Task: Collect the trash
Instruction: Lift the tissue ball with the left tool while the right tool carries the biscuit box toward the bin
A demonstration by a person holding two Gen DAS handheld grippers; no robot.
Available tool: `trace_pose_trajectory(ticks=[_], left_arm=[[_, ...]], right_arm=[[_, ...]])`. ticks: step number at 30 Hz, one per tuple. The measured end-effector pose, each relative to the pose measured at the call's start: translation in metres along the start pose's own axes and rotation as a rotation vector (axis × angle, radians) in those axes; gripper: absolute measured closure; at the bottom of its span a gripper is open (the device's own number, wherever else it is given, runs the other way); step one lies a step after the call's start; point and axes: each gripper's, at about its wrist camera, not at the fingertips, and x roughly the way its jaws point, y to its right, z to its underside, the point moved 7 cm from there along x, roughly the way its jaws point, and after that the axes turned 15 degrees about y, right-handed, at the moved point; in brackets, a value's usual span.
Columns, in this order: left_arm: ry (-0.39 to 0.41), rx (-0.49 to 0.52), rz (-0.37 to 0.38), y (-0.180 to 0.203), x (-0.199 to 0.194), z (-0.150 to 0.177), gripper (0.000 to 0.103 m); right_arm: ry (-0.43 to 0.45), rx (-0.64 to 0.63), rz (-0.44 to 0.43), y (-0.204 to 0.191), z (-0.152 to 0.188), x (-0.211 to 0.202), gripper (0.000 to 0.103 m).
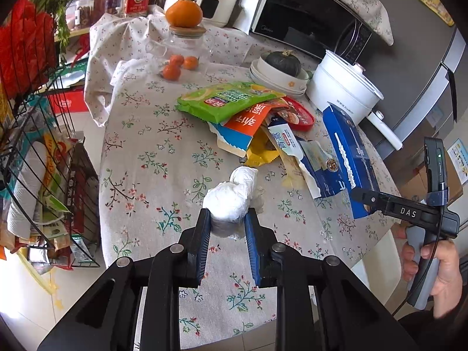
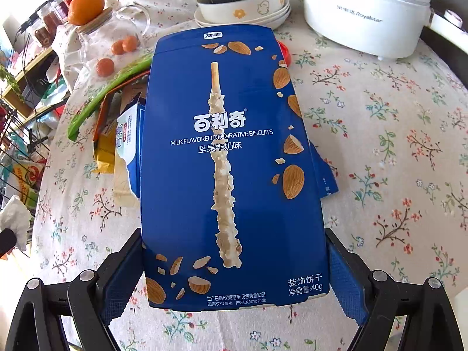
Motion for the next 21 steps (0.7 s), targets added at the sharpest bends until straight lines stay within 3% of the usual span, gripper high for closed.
trace_pose_trajectory(ticks=[13, 21], left_arm=[[0.004, 0.034, 0.028, 0.018, -0.031, 0.017, 0.078], [-0.005, 0.090, 0.059, 0.047, -0.040, 0.031, 0.078]], right_arm=[[0.035, 0.020, 0.027, 0.025, 0.017, -0.063, 0.009], [0.050, 0.055, 0.084, 0.072, 0.039, -0.104, 0.009]])
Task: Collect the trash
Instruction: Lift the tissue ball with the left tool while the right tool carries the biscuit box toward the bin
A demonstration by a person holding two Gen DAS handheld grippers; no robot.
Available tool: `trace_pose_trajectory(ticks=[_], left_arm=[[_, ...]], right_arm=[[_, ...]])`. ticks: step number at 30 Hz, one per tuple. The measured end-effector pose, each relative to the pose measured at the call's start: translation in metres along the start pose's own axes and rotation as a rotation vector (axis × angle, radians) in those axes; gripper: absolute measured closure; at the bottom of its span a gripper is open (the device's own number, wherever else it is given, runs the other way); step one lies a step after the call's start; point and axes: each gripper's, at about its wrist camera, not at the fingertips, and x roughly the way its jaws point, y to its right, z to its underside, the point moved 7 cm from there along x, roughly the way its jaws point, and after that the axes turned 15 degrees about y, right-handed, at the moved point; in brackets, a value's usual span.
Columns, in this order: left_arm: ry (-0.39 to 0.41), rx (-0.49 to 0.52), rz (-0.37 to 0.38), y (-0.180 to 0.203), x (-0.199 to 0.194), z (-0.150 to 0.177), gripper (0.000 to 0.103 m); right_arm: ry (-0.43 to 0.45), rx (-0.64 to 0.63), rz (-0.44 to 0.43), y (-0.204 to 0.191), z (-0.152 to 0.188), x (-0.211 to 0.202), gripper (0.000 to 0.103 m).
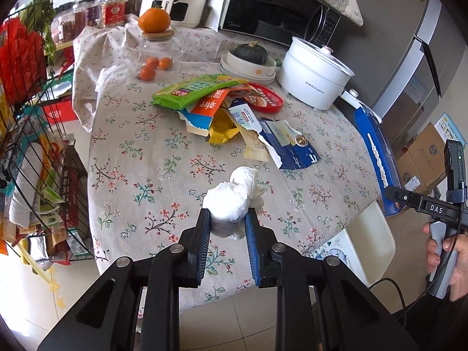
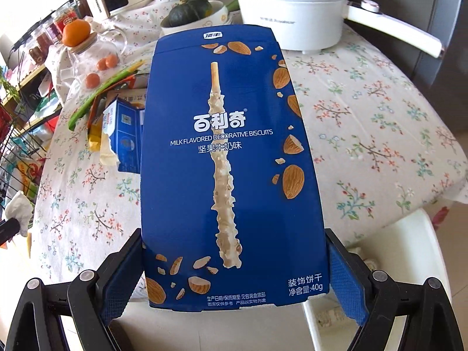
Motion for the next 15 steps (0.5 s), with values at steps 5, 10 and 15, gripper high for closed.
trace_pose_trajectory(ticks=[5, 10, 15], left_arm=[[-0.012, 0.033, 0.030, 0.024, 0.003, 0.006, 0.078], [-0.024, 0.069, 0.067, 0.052, 0.009, 0.013, 0.078], [-0.038, 0.092, 0.103, 0.082, 0.015, 0.019, 0.078]], right_arm=[[-0.007, 0.044, 0.058, 0.045, 0.017, -0.022, 0.009], [-0.011, 0.092, 0.104, 0.089, 0.036, -0.043, 0.009], [-0.023, 0.129, 0.152, 0.129, 0.055, -0.061, 0.009]])
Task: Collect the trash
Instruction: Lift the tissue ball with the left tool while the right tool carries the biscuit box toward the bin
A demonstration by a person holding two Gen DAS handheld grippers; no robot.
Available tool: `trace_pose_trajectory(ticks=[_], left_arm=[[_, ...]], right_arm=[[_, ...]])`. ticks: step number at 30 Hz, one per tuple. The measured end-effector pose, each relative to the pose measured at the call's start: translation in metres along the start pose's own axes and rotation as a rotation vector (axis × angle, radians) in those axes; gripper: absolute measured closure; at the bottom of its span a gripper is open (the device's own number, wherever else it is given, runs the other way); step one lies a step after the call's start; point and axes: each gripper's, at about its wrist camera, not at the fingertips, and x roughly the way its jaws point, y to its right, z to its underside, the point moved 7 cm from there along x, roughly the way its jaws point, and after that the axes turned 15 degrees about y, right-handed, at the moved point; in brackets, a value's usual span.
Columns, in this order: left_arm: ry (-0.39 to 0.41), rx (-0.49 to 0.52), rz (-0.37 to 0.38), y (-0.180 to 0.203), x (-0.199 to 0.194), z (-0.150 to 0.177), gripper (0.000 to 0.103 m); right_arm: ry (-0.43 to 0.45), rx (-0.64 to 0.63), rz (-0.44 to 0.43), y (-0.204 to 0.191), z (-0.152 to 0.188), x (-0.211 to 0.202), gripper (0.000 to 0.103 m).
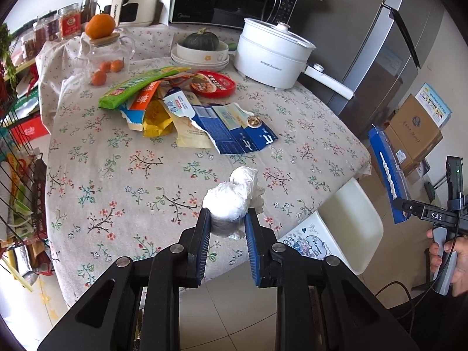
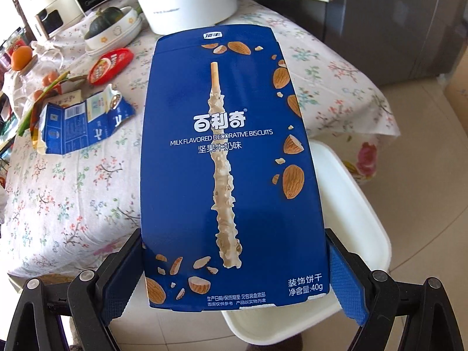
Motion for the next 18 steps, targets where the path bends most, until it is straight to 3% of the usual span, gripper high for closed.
trace_pose_trajectory(ticks=[13, 18], left_arm=[[-0.053, 0.112, 0.097, 0.085, 0.032, 0.014, 0.078], [-0.069, 0.173, 0.134, 0.118, 0.040, 0.026, 0.078]], right_arm=[[-0.051, 0.082, 0.064, 0.074, 0.039, -0.018, 0.009], [-0.116, 0.121, 0.057, 0.090, 0.058, -0.009, 0.009]])
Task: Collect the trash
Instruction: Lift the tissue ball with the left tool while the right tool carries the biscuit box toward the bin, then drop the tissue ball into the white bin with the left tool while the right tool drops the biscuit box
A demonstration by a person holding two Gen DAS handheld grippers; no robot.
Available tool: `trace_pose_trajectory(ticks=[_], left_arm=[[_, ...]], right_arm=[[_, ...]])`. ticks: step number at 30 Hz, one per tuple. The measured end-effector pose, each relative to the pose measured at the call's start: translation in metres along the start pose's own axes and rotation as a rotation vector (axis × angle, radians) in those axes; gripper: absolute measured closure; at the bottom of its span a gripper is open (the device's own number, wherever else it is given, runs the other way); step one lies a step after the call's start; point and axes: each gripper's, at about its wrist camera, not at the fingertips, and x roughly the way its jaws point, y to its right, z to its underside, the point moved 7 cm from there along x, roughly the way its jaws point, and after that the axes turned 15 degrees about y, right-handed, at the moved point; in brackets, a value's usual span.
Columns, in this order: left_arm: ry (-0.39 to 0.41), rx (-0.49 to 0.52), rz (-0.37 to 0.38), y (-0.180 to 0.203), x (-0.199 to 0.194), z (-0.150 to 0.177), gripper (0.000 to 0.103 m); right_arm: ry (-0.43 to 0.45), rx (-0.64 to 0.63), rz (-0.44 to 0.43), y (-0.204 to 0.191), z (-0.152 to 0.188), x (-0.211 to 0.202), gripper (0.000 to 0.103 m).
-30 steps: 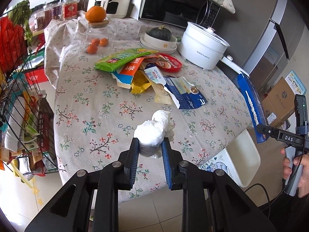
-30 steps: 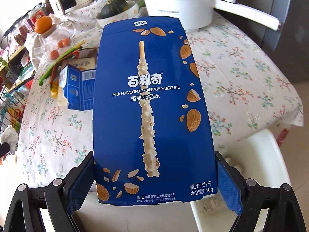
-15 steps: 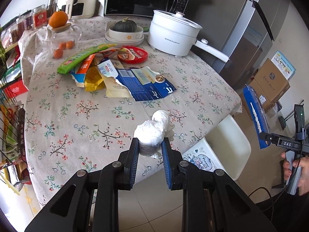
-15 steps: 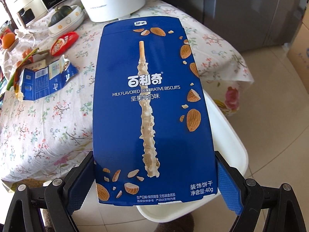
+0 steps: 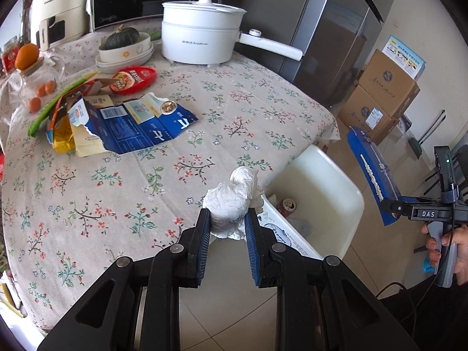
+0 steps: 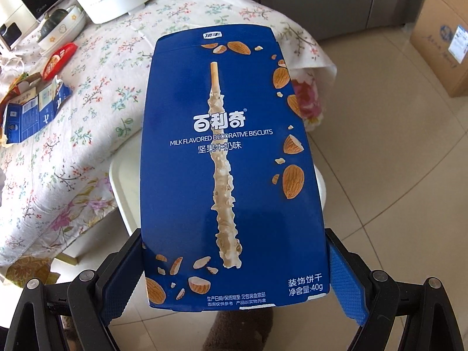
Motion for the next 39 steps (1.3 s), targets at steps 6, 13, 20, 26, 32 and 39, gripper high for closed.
trace_pose_trajectory(ticks=[6, 13, 20, 26, 32, 39], left_arm=[[-0.025, 0.070, 0.019, 0.026, 0.023, 0.011, 0.078], [-0.052, 0.096, 0.036, 0.044, 0.046, 0.017, 0.078], [-0.058, 0.110, 0.065, 0.063, 0.064, 0.018, 0.078], [-0.062, 0.125, 0.104, 0.081, 0.079, 0.019, 0.077], [-0.068, 0.142, 0.130, 0.098, 0.094, 0.021, 0.077], [-0.058, 0.165, 0.155, 0.112, 0.105, 0.021, 0.076]], right_arm=[[-0.117, 0.053, -0.011, 0.011, 0.019, 0.021, 0.009], [-0.176, 0.038, 0.000, 0.012, 0.028, 0.037, 0.009], [-0.114, 0.067, -0.020, 0.014, 0.012, 0.037, 0.006], [-0.114, 0.097, -0.022, 0.017, 0.010, 0.034, 0.006], [-0.105, 0.073, 0.008, 0.020, 0.010, 0.029, 0.006], [-0.099, 0.069, 0.026, 0.028, 0.008, 0.028, 0.006]])
